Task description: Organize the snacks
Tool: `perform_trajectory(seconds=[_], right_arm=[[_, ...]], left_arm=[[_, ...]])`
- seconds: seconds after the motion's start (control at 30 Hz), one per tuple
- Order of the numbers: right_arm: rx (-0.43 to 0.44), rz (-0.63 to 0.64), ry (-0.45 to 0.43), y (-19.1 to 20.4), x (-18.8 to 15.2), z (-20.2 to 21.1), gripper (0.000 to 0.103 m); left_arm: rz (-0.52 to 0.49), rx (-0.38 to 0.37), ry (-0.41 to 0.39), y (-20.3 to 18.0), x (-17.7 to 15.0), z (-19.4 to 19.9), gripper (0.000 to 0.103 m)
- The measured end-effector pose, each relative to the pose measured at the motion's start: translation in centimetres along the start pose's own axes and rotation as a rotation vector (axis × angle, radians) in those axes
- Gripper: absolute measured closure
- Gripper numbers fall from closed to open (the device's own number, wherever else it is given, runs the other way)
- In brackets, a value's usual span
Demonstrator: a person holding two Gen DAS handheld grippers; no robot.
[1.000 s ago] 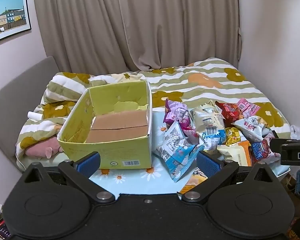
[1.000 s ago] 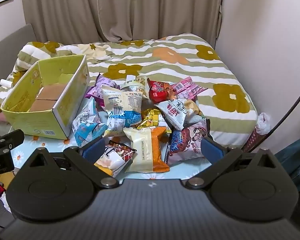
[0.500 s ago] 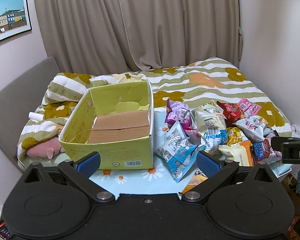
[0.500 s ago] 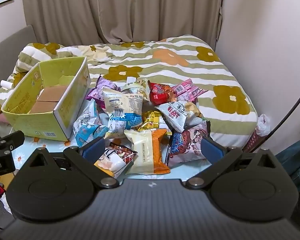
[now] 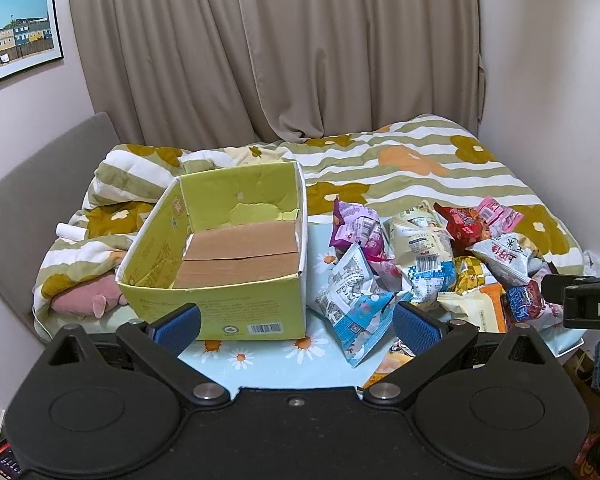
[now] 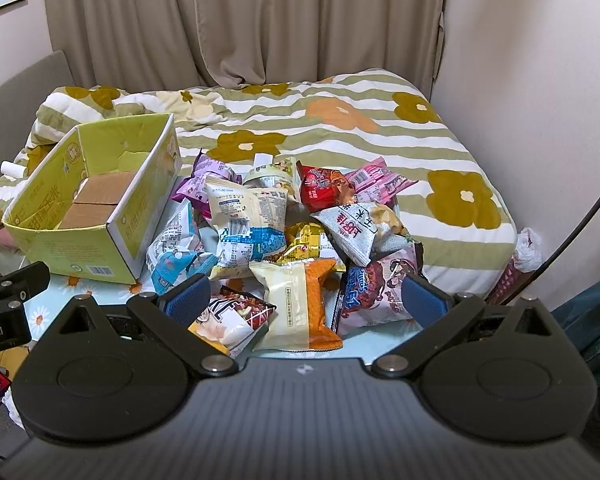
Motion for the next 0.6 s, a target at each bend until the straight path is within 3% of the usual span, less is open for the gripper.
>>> perform_trajectory(seconds=[0.6], right_arm=[[0.003,-0.002,0.002,0.0,0.15,-0.13,0.0]], left_arm=[[0.003,-0.003,0.006,-0.27,0.33,-0.57,0.0]])
Point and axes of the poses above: each gripper's, at about its wrist camera, not at the fingertips, and z roughly against the way its jaws point, y to its left, x to its top, the point moved 4 cm from there along -z, roughly the way its jaws point, and after that the axes turned 13 degrees about -x, right-handed, at the moved point
